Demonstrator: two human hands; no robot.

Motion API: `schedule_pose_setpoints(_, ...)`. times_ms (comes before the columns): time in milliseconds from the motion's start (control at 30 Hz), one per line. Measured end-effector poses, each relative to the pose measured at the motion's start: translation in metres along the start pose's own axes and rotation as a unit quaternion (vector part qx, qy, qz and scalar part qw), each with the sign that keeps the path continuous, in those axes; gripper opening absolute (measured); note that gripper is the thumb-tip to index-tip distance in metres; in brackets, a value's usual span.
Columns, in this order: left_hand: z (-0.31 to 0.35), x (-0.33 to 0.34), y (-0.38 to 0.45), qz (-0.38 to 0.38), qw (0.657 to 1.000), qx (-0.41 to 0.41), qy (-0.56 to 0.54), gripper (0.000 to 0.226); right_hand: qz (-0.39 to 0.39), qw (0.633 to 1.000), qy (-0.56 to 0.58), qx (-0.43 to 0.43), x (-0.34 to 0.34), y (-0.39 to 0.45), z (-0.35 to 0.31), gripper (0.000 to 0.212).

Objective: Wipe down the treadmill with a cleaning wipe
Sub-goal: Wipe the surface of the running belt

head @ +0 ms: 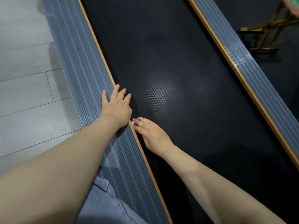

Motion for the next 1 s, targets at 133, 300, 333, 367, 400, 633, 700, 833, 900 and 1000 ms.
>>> schedule_pose_setpoints(133, 0.015, 0.01, -0.019, 0.033, 0.998, -0.042, -0.031, 0.06, -0.014, 0.997, -0.01, -0.08, -0.013, 0.001, 0.012, 0.041)
schedule_pose_setpoints(300, 0.013, 0.004, -0.024, 0.109, 0.991, -0.06, -0.049, 0.06, 0.095, 0.994, 0.008, 0.046, -0.061, -0.01, 0.117, 0.039)
schedule_pose_setpoints(333, 0.014, 0.003, -0.026, 0.124, 0.989, -0.062, -0.048, 0.059, 0.114, 0.99, 0.001, 0.087, -0.075, -0.02, 0.15, 0.04)
schedule_pose_setpoints(367, 0.014, 0.003, -0.027, 0.133, 0.988, -0.064, -0.048, 0.059, 0.129, 0.983, -0.006, 0.129, -0.09, -0.031, 0.186, 0.04)
schedule_pose_setpoints(400, 0.015, 0.002, -0.026, 0.135, 0.988, -0.066, -0.048, 0.059, 0.137, 0.975, -0.014, 0.174, -0.106, -0.043, 0.222, 0.04)
schedule_pose_setpoints(633, 0.015, 0.003, -0.021, 0.132, 0.988, -0.072, -0.038, 0.064, 0.222, 0.835, 0.016, 0.504, -0.201, -0.134, 0.386, 0.036)
schedule_pose_setpoints(700, 0.016, 0.002, -0.021, 0.131, 0.988, -0.074, -0.038, 0.064, 0.247, 0.8, 0.003, 0.547, -0.195, -0.136, 0.38, 0.038)
schedule_pose_setpoints(833, 0.015, 0.0, -0.022, 0.137, 0.987, -0.074, -0.047, 0.063, 0.257, 0.889, -0.007, 0.38, -0.147, -0.053, 0.244, 0.034)
schedule_pose_setpoints(900, 0.015, 0.0, -0.022, 0.144, 0.986, -0.07, -0.056, 0.062, 0.176, 0.962, 0.024, 0.209, -0.086, -0.023, 0.126, 0.03)
schedule_pose_setpoints(1000, 0.015, -0.001, -0.023, 0.153, 0.984, -0.064, -0.067, 0.061, 0.027, 0.996, 0.077, 0.024, -0.007, -0.037, -0.004, 0.034)
Point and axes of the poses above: each hand's wrist, its own y-axis towards the middle knuckle, its own x-axis out of the palm, z = x × y, the point moved 10 cm from there along y, towards the middle knuckle, and after that the axes turned 1 degree about x, right-handed, at the moved point
